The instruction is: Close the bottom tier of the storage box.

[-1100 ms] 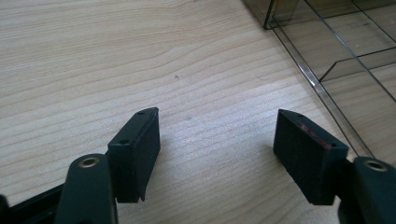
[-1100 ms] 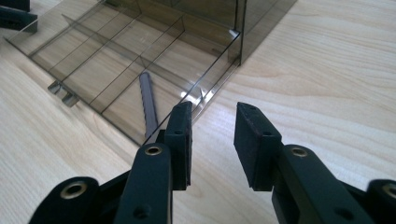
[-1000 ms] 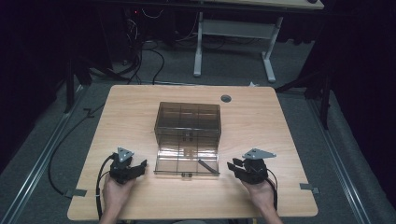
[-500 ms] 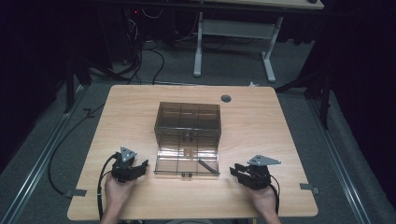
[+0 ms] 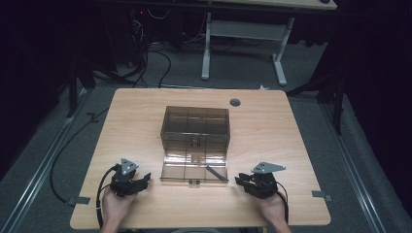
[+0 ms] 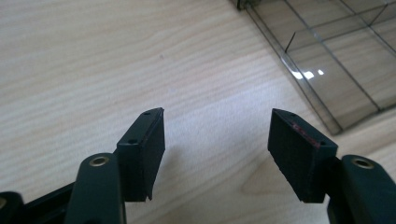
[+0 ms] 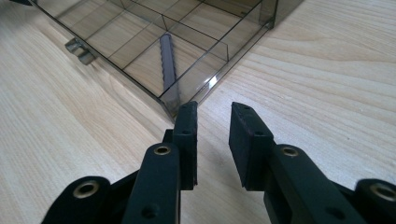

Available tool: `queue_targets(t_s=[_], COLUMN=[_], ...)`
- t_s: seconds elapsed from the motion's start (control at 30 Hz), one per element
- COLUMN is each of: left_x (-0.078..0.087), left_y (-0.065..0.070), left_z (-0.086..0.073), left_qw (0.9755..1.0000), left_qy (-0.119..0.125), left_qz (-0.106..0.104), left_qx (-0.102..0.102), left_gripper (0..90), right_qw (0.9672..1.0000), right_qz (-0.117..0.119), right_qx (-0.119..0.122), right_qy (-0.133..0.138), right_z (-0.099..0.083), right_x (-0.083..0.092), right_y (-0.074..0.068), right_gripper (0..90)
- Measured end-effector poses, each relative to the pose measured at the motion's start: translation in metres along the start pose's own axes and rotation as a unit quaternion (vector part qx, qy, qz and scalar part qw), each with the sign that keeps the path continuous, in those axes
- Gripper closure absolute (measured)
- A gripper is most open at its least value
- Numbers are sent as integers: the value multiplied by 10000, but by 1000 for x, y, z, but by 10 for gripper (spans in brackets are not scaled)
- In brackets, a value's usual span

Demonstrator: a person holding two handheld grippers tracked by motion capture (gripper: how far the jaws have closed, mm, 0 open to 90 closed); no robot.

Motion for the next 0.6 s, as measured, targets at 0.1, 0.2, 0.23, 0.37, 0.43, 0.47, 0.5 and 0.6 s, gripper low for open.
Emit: queue_targets(t_s=[0.1, 0.2, 0.23, 0.37, 0.43, 0.47, 0.5, 0.6], left_x=[6, 12, 13, 16, 18, 19, 19, 20], left_y=[-1, 0, 1, 5, 9, 10, 12, 17], left_z=[0, -2, -3, -5, -6, -8, -10, -14], left_qw=[9998, 9996, 9996, 9993, 9990, 9989, 9988, 9983], left_qy=[39, -21, -46, -100, -107, -129, -145, -179], left_qz=[-112, -211, -241, -348, -415, -439, -458, -540], left_qx=[140, 165, 135, 96, 123, 86, 93, 91], left_gripper=[367, 371, 372, 361, 357, 354, 351, 345], right_qw=[10000, 9998, 9998, 9997, 9996, 9996, 9996, 9997], right_qz=[-11, -21, -19, 9, 23, 18, 19, 13], right_qx=[4, 160, 160, 219, 249, 270, 260, 232], right_qy=[-31, -84, -104, -71, -103, -111, -91, -103], right_z=[2, 3, 3, 0, -1, -1, -1, -2], right_x=[1, 1, 1, -3, -5, -6, -6, -7], right_y=[-1, -5, -7, -13, -16, -17, -17, -18], right_gripper=[736, 753, 757, 762, 762, 761, 761, 760])
Point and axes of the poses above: each handheld gripper's, and its own axes: x roughly backward along the jaws, z roughly out of its top, y roughly to its right, the point moved 4 cm from there along -x, roughly forward along the jaws, and after that the axes turned 2 degrees about z, right-handed, at the moved point
